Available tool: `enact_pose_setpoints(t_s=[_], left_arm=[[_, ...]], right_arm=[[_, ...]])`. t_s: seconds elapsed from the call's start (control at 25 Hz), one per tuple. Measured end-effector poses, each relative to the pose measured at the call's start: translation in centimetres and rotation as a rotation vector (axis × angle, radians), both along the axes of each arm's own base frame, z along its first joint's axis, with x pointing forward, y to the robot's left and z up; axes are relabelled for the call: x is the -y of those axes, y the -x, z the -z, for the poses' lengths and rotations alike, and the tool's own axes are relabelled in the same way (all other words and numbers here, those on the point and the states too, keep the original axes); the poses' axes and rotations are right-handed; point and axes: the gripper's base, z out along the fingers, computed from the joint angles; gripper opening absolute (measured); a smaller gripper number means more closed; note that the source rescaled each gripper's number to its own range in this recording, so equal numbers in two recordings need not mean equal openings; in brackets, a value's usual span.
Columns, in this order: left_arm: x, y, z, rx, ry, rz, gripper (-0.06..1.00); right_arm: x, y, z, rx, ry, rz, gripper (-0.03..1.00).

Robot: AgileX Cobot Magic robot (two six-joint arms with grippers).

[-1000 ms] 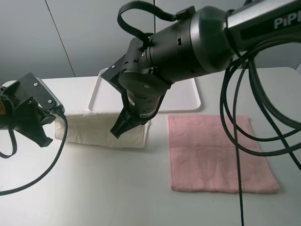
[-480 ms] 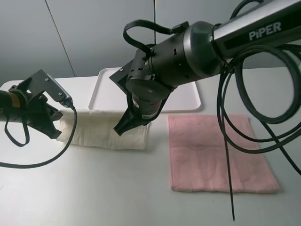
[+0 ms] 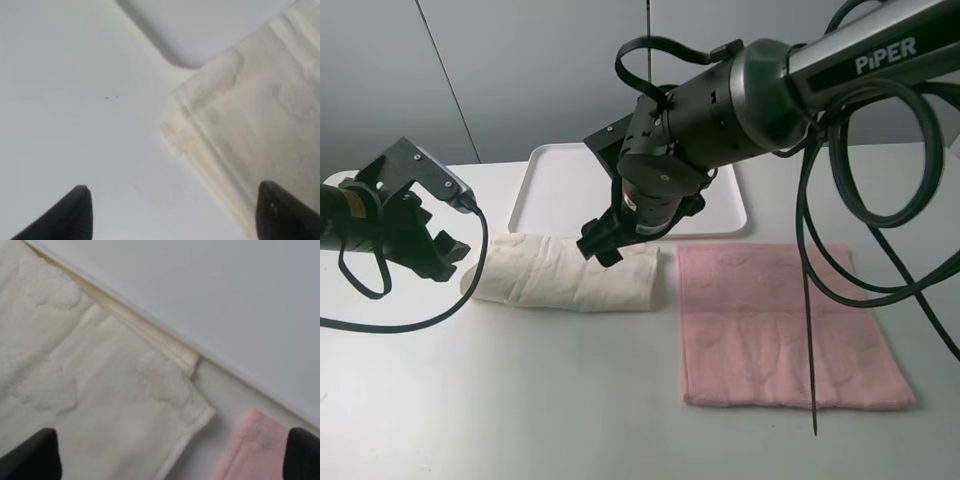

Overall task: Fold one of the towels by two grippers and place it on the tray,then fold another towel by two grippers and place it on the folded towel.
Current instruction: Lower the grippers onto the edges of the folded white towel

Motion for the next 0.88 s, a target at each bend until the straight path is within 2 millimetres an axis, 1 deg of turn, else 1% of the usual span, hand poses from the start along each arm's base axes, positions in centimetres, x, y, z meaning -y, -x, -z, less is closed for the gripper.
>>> enact_pose_setpoints(t_s=[0.12, 0.2, 0.28, 0.4, 0.52, 0.64, 0.88], left_arm=[[-0.1, 0.0, 0.0, -0.018, 0.044, -0.067, 0.87], [-0.1, -0.4, 0.0, -0.047, 0.085, -0.137, 0.87], [-0.1, -1.2, 0.0, -0.112, 0.109, -0.198, 0.87], [0.3, -3.0, 0.2, -0.222, 0.14, -0.269, 0.87], [0.7, -4.5, 0.7, -0.33, 0.151, -0.313, 0.87], [0.9, -5.6, 1.3, -0.398, 0.167, -0.372, 0.87], [1.0, -6.3, 2.5, -0.462, 0.157, -0.416, 0.87]], right_arm=[[0.3, 0.1, 0.1, -0.018, 0.024, 0.027, 1.0], [0.4, 0.3, 0.2, -0.037, 0.025, 0.048, 1.0], [0.4, 0.5, 0.3, -0.064, 0.013, 0.064, 1.0], [0.3, 1.0, 0.5, -0.122, 0.009, 0.06, 1.0], [0.4, 1.1, 0.4, -0.176, 0.004, 0.047, 1.0], [0.6, 1.1, 0.5, -0.212, 0.005, 0.038, 1.0], [0.6, 1.1, 0.5, -0.22, 0.012, 0.006, 1.0]])
